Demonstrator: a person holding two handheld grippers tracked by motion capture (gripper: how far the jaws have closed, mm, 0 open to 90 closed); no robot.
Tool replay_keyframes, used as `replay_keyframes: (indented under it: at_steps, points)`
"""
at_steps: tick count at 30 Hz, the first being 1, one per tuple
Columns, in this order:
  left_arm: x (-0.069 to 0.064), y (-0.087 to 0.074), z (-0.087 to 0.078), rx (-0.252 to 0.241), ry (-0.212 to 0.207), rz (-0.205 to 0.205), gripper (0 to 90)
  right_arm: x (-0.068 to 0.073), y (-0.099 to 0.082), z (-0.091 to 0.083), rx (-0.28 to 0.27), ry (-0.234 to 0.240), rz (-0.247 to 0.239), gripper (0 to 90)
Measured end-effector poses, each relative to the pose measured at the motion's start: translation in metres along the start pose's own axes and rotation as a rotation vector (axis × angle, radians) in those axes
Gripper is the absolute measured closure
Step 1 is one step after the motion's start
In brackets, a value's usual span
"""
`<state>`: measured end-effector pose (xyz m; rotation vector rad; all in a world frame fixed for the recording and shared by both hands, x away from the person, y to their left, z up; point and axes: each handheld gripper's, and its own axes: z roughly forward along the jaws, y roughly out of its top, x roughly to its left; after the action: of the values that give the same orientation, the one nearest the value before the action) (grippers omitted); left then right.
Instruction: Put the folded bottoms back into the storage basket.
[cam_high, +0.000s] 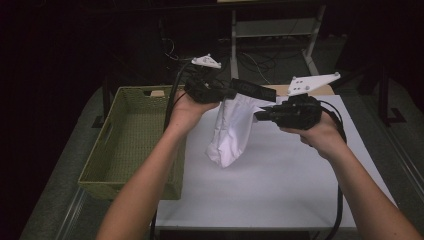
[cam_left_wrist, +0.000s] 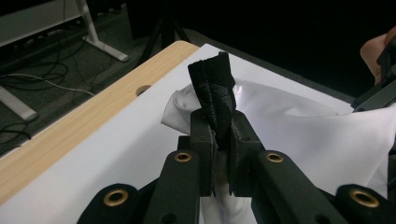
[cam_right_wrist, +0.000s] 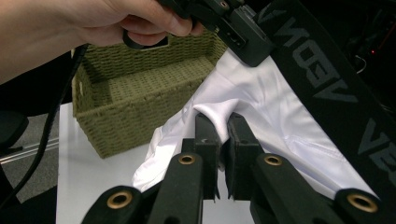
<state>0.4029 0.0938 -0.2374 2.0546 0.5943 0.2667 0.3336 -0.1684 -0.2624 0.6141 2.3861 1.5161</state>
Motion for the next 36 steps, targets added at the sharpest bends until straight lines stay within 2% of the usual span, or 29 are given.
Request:
replay_keyframes:
  at_steps: [6,9,19,30,36]
  points:
    - [0.009,0.001,-0.023,-0.016,0.022,0.014,81.8,0.003,0.020,0.013,-0.011,0.016,-0.019,83.8]
    - [0.014,0.000,-0.034,-0.028,0.019,0.011,81.8,0.005,0.030,0.019,-0.023,0.028,-0.025,83.9]
    - [0.029,0.000,-0.077,-0.049,0.065,0.022,81.8,0.018,0.067,0.043,-0.024,0.055,-0.070,83.9]
    - [0.055,-0.023,-0.122,-0.073,0.110,-0.006,81.8,0.036,0.094,0.088,-0.012,0.114,-0.097,83.9]
    - [0.068,-0.037,-0.145,-0.073,0.135,-0.006,81.8,0.047,0.105,0.112,-0.010,0.145,-0.110,83.9]
